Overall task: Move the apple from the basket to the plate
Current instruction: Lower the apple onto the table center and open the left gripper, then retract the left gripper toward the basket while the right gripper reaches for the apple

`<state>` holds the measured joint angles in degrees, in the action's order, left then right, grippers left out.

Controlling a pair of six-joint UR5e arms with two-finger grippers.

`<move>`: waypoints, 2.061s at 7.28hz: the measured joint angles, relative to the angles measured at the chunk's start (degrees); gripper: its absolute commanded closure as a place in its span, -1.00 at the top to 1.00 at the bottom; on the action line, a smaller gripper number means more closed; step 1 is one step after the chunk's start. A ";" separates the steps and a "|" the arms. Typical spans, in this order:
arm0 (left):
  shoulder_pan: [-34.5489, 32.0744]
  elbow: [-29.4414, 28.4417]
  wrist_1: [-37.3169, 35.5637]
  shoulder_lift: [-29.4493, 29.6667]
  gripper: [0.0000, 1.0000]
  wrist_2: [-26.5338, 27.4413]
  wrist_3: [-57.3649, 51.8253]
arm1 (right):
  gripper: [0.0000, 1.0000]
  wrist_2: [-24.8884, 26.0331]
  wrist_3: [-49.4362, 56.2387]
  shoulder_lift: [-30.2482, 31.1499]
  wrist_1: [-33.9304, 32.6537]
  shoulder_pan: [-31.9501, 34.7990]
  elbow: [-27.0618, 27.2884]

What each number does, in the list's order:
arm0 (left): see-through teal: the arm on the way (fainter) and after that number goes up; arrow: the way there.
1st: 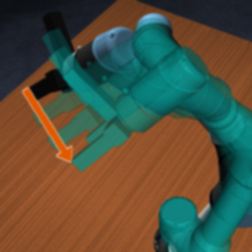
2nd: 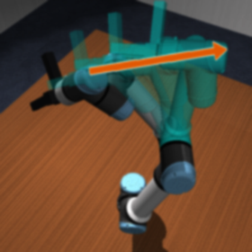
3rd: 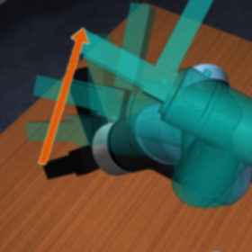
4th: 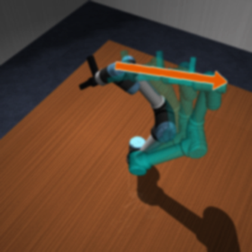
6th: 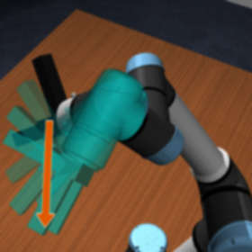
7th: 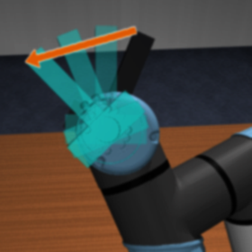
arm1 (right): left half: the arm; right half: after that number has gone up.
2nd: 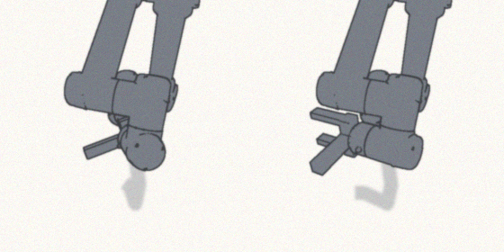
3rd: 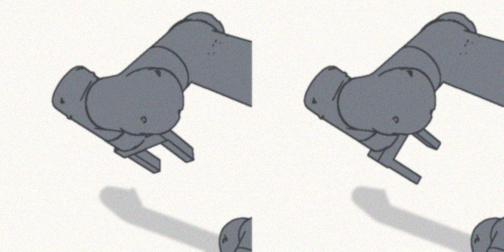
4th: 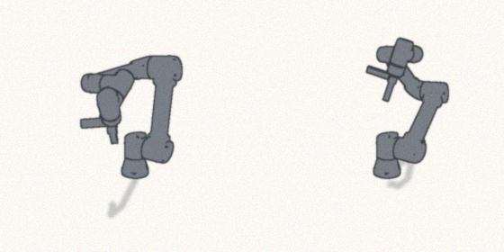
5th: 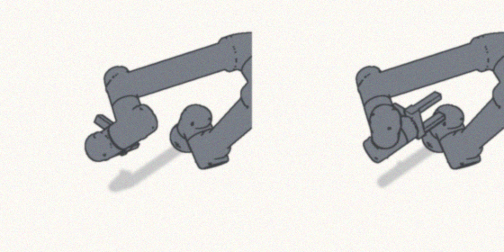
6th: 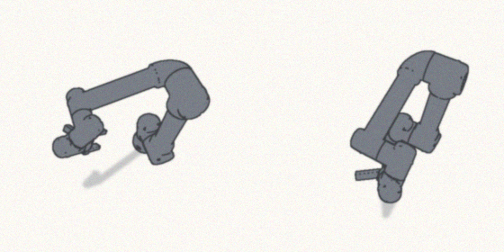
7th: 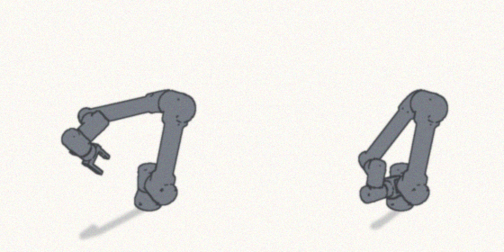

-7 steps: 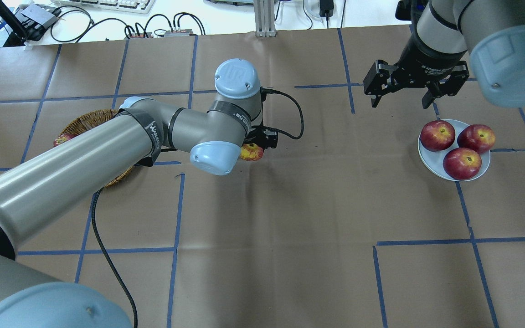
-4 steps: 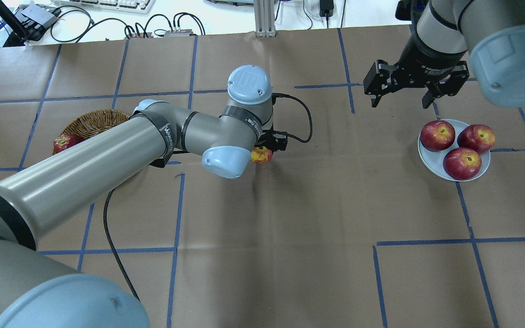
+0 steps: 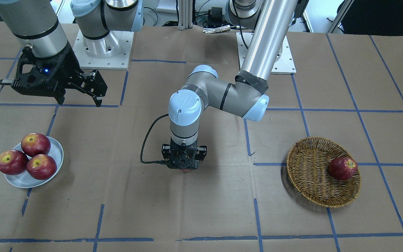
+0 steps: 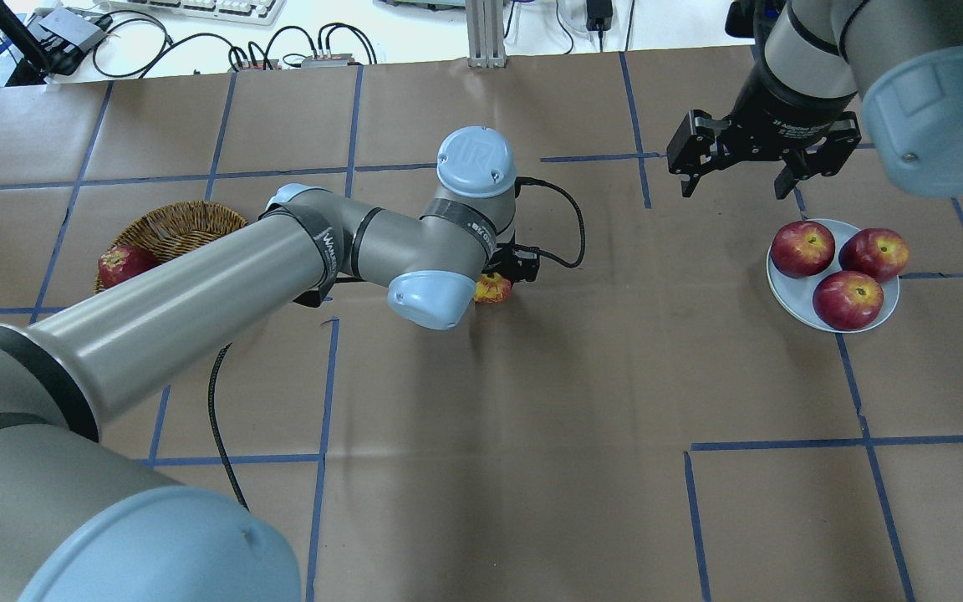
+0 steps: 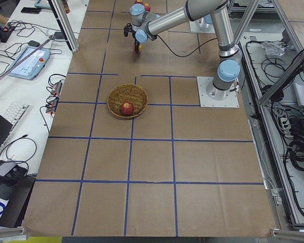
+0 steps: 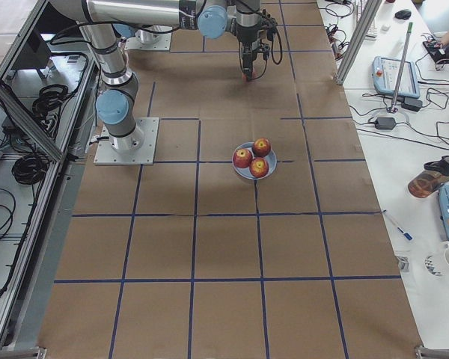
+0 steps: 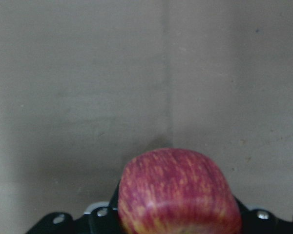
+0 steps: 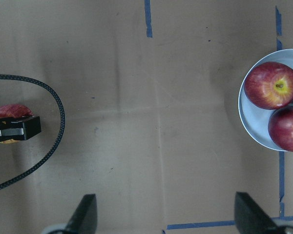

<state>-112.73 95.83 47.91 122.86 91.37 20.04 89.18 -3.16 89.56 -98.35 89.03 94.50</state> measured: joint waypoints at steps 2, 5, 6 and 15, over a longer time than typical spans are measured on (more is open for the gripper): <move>-0.13 -0.41 -0.05 0.18 0.27 -0.05 0.00 | 1.00 0.00 0.00 0.00 0.00 0.00 0.00; -0.20 -1.50 0.17 0.35 0.54 -0.02 0.00 | 1.00 0.00 0.00 0.00 0.00 0.00 -0.02; -0.20 -1.21 0.16 0.40 0.96 -0.05 0.00 | 1.00 -0.01 0.00 0.00 0.00 0.00 0.00; 9.10 -3.31 21.80 -18.38 0.98 0.82 -10.60 | 1.00 -0.06 -0.02 0.00 0.00 0.25 0.04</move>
<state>-103.64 92.52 69.71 104.48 92.19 9.44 89.13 -3.18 89.56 -98.35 89.28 94.55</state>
